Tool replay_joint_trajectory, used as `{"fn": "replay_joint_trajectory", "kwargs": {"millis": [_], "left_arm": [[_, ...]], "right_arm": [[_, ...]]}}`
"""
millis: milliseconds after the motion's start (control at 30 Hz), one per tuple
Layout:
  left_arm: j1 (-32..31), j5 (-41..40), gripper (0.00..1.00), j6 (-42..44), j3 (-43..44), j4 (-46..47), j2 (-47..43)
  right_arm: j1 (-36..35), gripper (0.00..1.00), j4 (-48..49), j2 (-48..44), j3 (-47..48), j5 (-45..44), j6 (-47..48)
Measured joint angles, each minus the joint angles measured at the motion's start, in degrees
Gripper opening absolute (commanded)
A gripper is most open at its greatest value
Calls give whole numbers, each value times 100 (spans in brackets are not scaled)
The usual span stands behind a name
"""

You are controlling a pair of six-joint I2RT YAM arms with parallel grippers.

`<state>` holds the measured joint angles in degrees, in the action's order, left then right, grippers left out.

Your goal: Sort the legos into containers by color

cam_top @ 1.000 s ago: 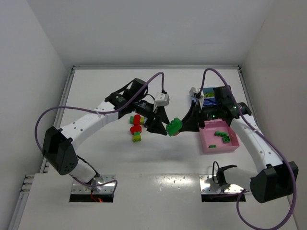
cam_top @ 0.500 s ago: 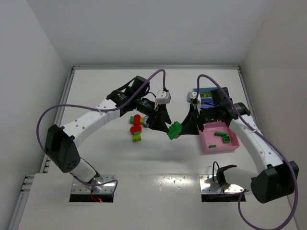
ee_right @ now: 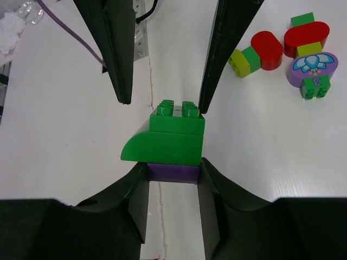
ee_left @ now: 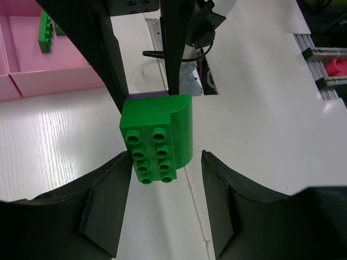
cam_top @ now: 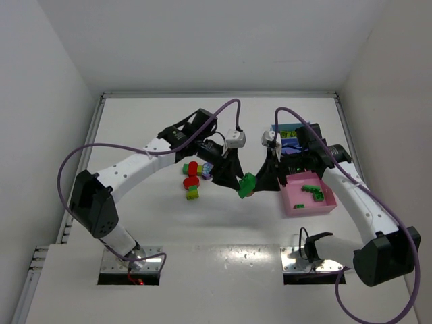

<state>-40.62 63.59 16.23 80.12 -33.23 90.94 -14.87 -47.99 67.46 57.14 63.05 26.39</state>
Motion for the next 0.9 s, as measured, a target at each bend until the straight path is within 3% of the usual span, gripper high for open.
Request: {"fn": "replay_joint_trajectory", "kwargs": {"millis": [500, 900], "left_arm": [[-44, -153, 63, -2, 138, -76, 197], [-179, -785, 66, -22, 219, -26, 205]], "right_arm": [[0, 0, -7, 2, 0, -223, -44], [-39, 0, 157, -33, 0, -160, -44]]}}
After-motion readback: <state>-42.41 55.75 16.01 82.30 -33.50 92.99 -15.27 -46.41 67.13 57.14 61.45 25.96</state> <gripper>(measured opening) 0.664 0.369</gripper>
